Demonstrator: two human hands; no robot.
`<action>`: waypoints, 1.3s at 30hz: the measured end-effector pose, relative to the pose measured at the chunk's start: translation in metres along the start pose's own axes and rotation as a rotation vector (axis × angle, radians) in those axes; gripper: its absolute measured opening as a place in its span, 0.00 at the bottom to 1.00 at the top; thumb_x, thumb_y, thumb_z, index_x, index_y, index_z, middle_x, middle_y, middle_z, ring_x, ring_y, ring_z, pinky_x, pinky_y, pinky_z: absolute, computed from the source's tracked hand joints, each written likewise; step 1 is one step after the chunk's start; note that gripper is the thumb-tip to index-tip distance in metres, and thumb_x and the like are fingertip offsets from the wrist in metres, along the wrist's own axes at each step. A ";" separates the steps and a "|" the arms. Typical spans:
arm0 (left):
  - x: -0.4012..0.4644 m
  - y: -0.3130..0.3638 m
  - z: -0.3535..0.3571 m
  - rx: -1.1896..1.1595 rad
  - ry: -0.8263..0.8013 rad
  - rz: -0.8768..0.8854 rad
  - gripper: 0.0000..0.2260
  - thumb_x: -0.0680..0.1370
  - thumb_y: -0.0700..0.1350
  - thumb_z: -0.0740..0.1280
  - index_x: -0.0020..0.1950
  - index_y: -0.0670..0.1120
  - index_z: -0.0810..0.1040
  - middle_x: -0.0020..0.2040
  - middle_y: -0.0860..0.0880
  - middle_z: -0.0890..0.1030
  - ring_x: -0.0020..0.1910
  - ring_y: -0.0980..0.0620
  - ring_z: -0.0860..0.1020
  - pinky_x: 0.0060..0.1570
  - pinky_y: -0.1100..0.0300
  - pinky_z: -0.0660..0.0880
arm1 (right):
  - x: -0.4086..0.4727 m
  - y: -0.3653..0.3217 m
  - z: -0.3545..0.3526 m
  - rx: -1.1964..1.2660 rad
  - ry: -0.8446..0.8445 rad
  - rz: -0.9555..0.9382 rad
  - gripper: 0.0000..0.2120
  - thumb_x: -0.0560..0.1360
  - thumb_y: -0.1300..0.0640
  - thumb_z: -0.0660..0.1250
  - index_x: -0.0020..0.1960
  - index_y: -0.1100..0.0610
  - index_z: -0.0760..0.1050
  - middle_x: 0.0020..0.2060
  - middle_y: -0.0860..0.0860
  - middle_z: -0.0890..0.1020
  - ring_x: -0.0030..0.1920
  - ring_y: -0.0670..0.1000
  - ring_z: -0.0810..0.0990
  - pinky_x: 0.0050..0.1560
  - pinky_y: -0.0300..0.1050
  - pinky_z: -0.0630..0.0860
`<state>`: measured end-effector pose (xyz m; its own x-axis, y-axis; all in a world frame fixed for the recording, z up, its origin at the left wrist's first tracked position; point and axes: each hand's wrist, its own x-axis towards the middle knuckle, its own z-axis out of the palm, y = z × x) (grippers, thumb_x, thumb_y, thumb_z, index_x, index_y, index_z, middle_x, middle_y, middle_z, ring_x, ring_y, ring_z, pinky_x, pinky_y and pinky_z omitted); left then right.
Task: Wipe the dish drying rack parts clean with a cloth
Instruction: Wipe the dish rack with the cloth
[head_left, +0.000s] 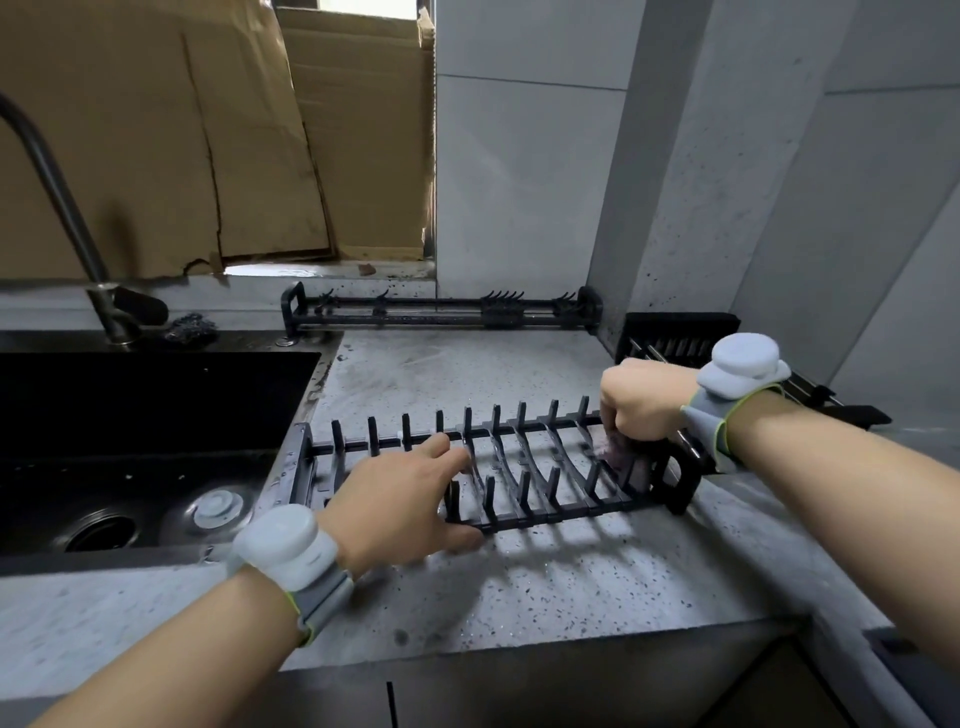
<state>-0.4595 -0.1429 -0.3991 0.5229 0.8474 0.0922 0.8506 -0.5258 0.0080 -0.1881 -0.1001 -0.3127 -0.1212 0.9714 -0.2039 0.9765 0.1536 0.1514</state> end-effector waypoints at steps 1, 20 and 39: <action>0.000 0.000 -0.001 -0.002 0.000 0.003 0.32 0.70 0.73 0.65 0.68 0.57 0.66 0.57 0.59 0.70 0.45 0.54 0.78 0.44 0.53 0.78 | 0.001 -0.002 -0.003 0.030 0.040 -0.014 0.12 0.72 0.64 0.64 0.49 0.56 0.84 0.44 0.55 0.83 0.46 0.57 0.81 0.41 0.40 0.73; 0.000 0.001 -0.004 -0.023 -0.013 0.017 0.32 0.71 0.72 0.65 0.68 0.56 0.66 0.58 0.58 0.70 0.45 0.55 0.78 0.44 0.56 0.76 | 0.012 -0.014 0.025 0.167 0.151 -0.008 0.14 0.72 0.64 0.64 0.51 0.52 0.85 0.51 0.55 0.84 0.53 0.58 0.81 0.54 0.47 0.79; 0.001 -0.001 0.000 -0.053 -0.018 0.014 0.33 0.71 0.72 0.66 0.68 0.55 0.67 0.59 0.57 0.70 0.45 0.52 0.78 0.48 0.50 0.79 | 0.004 -0.023 -0.006 0.169 -0.123 -0.013 0.10 0.69 0.63 0.68 0.49 0.58 0.83 0.44 0.53 0.83 0.46 0.55 0.79 0.47 0.43 0.77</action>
<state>-0.4600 -0.1417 -0.3986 0.5362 0.8407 0.0751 0.8392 -0.5405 0.0592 -0.2125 -0.0985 -0.3108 -0.1210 0.9385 -0.3233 0.9923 0.1232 -0.0139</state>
